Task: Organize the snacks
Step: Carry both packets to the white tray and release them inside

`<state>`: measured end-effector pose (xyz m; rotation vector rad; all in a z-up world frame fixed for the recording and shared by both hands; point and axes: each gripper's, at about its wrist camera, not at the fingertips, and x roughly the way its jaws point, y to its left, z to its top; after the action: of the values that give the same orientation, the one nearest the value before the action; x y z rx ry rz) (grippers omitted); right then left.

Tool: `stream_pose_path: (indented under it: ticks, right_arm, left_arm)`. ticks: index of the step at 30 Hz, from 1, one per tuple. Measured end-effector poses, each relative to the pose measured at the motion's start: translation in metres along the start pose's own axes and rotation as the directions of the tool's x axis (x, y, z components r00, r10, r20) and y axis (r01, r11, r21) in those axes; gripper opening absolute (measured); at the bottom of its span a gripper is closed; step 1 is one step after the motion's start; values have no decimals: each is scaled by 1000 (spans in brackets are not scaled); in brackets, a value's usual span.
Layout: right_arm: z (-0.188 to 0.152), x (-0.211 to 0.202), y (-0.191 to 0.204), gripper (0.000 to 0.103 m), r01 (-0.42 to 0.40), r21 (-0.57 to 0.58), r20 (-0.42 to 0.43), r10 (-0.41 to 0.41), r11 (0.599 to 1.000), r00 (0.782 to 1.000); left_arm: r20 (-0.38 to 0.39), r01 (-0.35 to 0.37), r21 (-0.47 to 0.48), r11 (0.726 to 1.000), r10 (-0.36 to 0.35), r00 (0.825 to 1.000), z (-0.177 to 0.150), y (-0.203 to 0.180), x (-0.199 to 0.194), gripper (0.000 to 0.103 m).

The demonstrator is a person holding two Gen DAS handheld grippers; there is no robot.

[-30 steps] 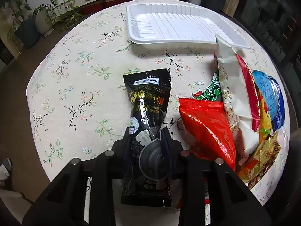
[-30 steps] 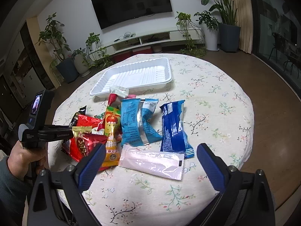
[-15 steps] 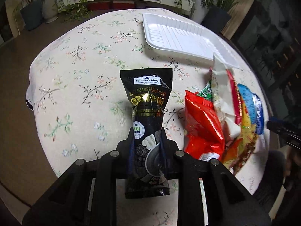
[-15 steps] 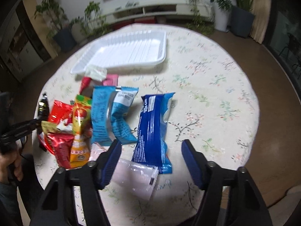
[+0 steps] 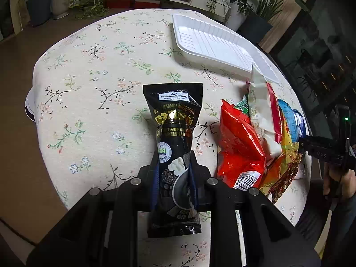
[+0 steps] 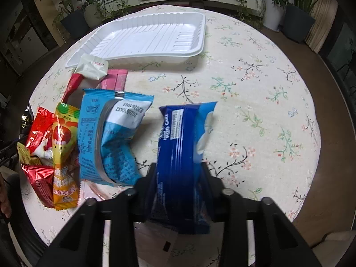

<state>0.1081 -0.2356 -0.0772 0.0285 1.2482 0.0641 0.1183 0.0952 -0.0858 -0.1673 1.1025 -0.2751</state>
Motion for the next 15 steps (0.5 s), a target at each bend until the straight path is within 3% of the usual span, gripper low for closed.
stream_pose_path:
  ticks: [7, 15]
  right_arm:
    - [0, -2, -10, 26, -50, 38, 22, 50, 998, 999]
    - [-4, -22, -39, 26, -153, 140, 115, 137, 978, 984]
  left_arm:
    - [-3, 14, 1, 1000, -14, 1000, -3, -3, 2, 19]
    - [22, 75, -40, 996, -74, 997, -2, 3, -17, 19]
